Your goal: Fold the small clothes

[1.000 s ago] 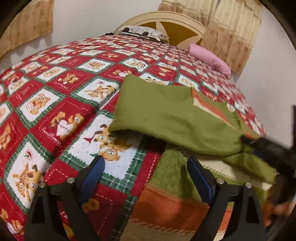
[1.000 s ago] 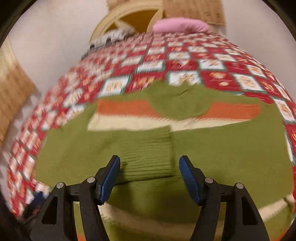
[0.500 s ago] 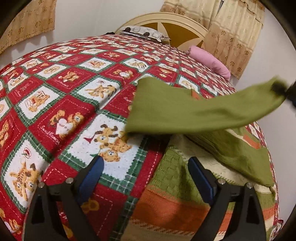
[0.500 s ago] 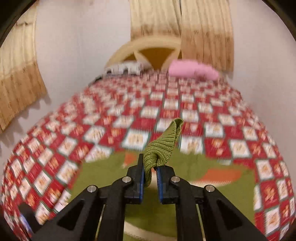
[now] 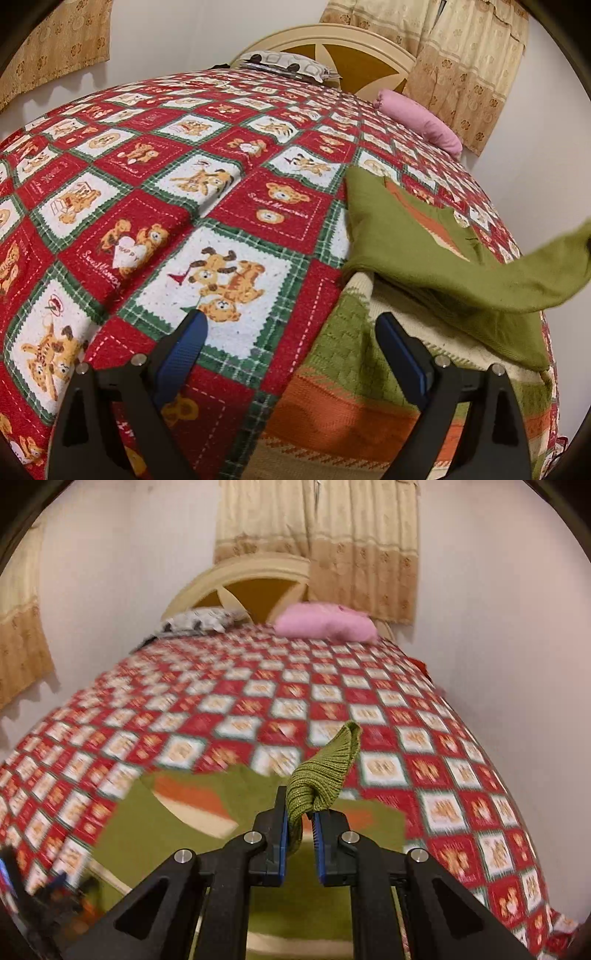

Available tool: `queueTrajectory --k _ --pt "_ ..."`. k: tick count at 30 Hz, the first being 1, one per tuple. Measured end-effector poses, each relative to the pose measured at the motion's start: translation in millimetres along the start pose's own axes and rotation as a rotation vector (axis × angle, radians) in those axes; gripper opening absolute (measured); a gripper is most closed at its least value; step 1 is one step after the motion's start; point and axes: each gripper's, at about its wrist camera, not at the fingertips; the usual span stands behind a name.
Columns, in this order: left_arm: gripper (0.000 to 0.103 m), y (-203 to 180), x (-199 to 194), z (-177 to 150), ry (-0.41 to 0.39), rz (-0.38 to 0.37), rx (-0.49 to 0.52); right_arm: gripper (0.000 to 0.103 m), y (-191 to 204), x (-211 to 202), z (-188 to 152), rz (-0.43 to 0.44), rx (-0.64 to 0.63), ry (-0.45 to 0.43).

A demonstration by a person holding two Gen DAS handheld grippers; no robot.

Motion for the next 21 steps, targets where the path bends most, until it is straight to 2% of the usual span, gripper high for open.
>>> queueTrajectory --k 8,10,11,12,14,19,21 --pt "0.095 1 0 0 0.002 0.005 0.004 0.011 -43 41 -65 -0.055 0.013 0.137" --pt "0.095 0 1 0 0.003 0.007 0.005 0.023 -54 55 -86 -0.065 0.018 0.213" --pt "0.095 0 1 0 0.004 0.008 0.006 0.038 -57 59 -92 -0.081 0.018 0.239" --pt "0.095 0 1 0 0.004 0.009 0.008 0.043 -64 62 -101 -0.124 0.014 0.27" --pt "0.095 0 1 0 0.005 0.011 0.008 0.043 -74 51 -109 -0.11 0.013 0.235" --pt "0.095 0 1 0 0.004 0.009 0.007 0.043 -92 12 -104 -0.283 0.037 0.134" --pt "0.095 -1 1 0 0.005 0.013 0.008 0.043 -94 -5 -98 -0.242 0.072 0.089"
Point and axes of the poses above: each gripper's, at about its wrist camera, not at the fingertips, and x roughly the way its jaws point, y to its left, z to its top, and after that the axes turned 7 degrees about x, right-handed
